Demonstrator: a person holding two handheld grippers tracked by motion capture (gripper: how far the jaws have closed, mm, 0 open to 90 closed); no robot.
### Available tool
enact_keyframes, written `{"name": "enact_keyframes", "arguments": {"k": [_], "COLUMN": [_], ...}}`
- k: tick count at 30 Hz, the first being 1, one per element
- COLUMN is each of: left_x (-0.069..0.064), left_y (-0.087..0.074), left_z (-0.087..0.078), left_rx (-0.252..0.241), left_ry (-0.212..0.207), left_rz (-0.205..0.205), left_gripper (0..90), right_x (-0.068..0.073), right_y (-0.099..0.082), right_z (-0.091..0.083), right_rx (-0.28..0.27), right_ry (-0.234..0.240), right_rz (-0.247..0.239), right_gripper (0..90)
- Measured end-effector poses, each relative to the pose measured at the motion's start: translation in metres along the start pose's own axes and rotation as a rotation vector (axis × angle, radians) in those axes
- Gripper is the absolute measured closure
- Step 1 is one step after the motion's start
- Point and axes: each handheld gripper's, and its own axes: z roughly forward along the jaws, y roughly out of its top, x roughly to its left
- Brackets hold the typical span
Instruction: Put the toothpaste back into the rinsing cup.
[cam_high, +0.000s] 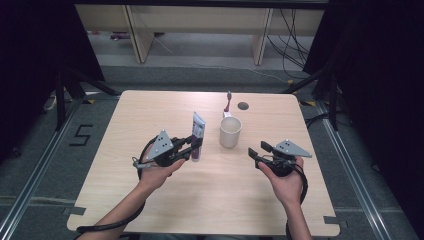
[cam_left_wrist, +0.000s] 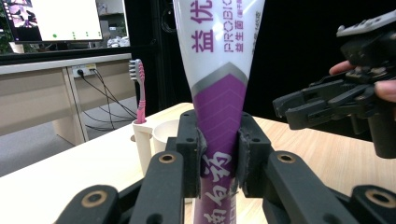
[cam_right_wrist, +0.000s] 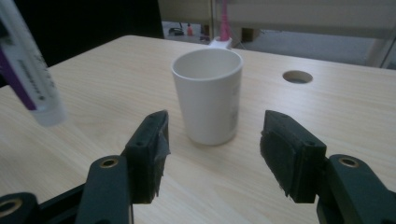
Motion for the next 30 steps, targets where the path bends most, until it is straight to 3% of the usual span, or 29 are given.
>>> {"name": "enact_keyframes", "arguments": {"k": [1, 5, 7, 12, 15, 20, 25, 30], "left_x": [-0.001, -0.003, -0.005, -0.009, -0.013, -0.02, -0.025, -0.029], "left_y": [0.0, 0.0, -0.001, -0.002, -0.003, -0.004, -0.006, -0.005], "left_z": [0.002, 0.009, 0.013, 0.021, 0.025, 0.032, 0.036, 0.039], "left_rx": [0.0, 0.003, 0.004, 0.021, 0.03, 0.041, 0.048, 0.059], "left_ry": [0.001, 0.005, 0.003, -0.004, -0.011, -0.026, -0.042, -0.052], "left_rz": [0.002, 0.002, 0.004, 0.01, 0.01, 0.015, 0.021, 0.028], "left_gripper": [74.4, 74.4, 74.4, 74.4, 74.4, 74.3, 74.3, 74.3], "right_x": [0.002, 0.016, 0.022, 0.04, 0.049, 0.065, 0.073, 0.079], "right_y": [0.002, 0.012, 0.018, 0.03, 0.039, 0.05, 0.057, 0.059], "right_z": [0.0, 0.0, -0.001, -0.001, 0.002, 0.011, 0.023, 0.031], "right_rx": [-0.014, -0.034, -0.046, -0.085, -0.118, -0.127, -0.122, -0.113], "right_ry": [0.004, 0.048, 0.065, 0.127, 0.156, 0.211, 0.224, 0.244], "right_rz": [-0.025, -0.033, -0.059, -0.047, -0.09, -0.106, -0.127, -0.117], "right_gripper": [42.5, 42.6, 42.6, 42.6, 42.4, 42.2, 42.4, 46.7]}}
